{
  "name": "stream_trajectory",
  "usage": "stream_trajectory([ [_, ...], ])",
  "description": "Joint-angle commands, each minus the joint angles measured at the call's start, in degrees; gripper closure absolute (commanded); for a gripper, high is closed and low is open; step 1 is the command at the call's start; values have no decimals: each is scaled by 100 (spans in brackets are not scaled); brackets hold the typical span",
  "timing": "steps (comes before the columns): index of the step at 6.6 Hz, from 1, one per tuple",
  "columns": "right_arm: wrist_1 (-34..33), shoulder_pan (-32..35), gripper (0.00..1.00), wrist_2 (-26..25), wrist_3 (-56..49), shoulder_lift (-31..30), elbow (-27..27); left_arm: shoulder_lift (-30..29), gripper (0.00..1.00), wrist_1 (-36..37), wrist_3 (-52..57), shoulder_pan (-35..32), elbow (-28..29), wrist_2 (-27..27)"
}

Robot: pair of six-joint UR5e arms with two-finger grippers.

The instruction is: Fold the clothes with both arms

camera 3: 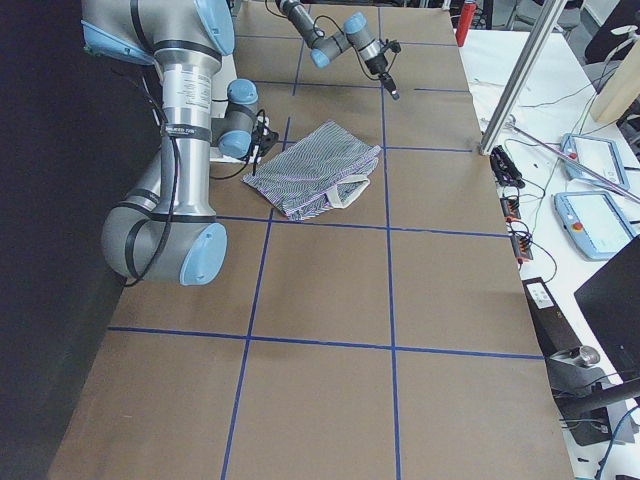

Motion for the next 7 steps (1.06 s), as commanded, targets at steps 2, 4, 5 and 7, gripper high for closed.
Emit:
stream_trajectory([
  [2, 3, 1608, 0, -1, -68, 54, -59, 449, 56, 611, -1415, 1185, -1141, -161],
  [4, 3, 2333, 0, -54, -655, 457, -540, 476, 47, 1563, -1437, 1583, -1268, 31],
  [5, 3, 2396, 0, -63, -701, 624, -752, 442, 45, 2001, -1437, 1707, -1251, 285],
  [7, 3, 2397, 0, -107, -711, 635, -789, 468, 44, 2049, -1428, 1866, -1154, 340],
])
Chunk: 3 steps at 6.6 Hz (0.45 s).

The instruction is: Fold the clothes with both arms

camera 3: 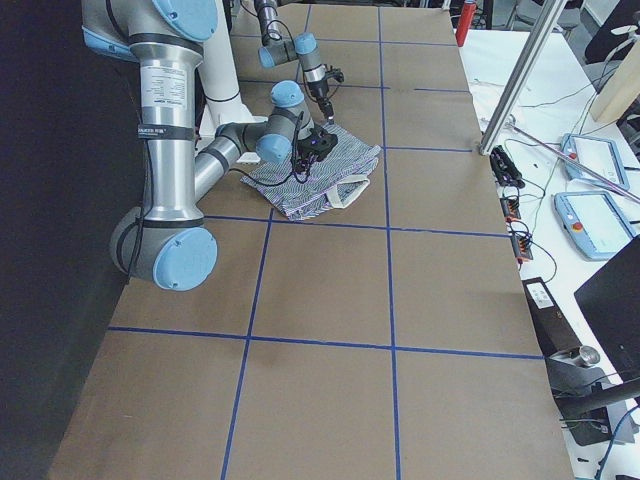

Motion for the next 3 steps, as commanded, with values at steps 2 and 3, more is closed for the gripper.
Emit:
stream_trajectory([
  [2, 0, 12, 0, -65, -13, 25, -66, 23, 49, 63, 6, 76, 46, 45],
  [3, 0, 12, 0, -65, -13, 25, -66, 6, 54, 281, 6, 76, 37, 45],
])
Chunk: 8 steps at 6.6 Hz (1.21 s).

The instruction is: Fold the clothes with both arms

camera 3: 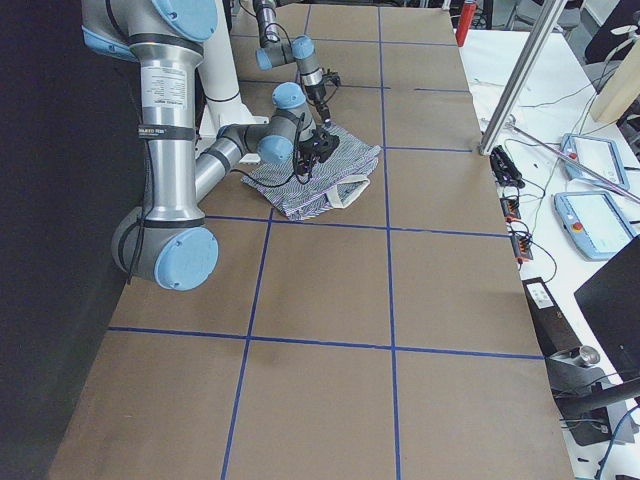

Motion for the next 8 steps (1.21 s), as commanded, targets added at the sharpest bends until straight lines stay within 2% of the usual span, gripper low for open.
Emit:
stream_trajectory([
  [1, 0, 3, 0, -4, 0, 1, -5, -33, 72, 346, 0, 3, -85, 3],
  [2, 0, 3, 0, 4, 0, 1, -23, -25, 100, 348, 0, 3, -86, 3],
  [4, 0, -6, 0, 4, 0, 10, -66, -60, 100, 479, 9, -40, -103, 3],
  [5, 0, 2, 0, -4, 0, 10, -67, -8, 100, 515, 157, -241, -295, -6],
  [6, 0, 29, 0, -4, 0, 10, -67, 80, 100, 515, 950, -539, -444, -14],
  [8, 0, 151, 0, -13, 0, 150, -110, -198, 100, 393, 1972, -1503, 52, -50],
])
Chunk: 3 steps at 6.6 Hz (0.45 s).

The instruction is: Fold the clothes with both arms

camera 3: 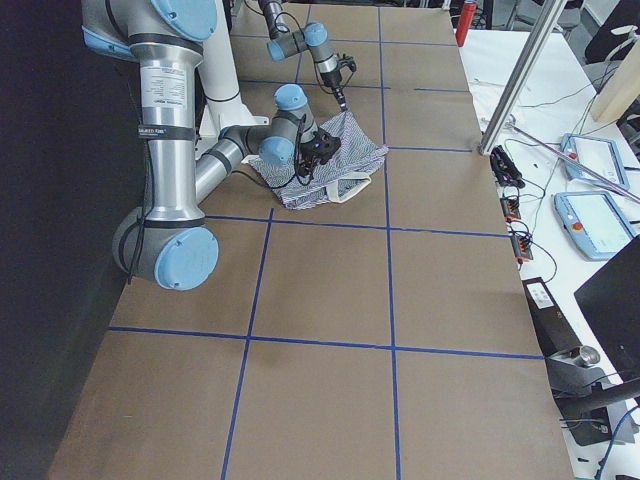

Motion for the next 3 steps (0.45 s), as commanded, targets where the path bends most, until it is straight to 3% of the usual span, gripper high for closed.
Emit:
stream_trajectory([
  [1, 0, 193, 0, -3, 0, 172, -50, -742, 100, -597, 769, -1018, 1238, -33],
  [3, 9, 229, 0, -12, 0, 233, -68, -1859, 100, -2213, 901, -1468, 3697, -60],
])
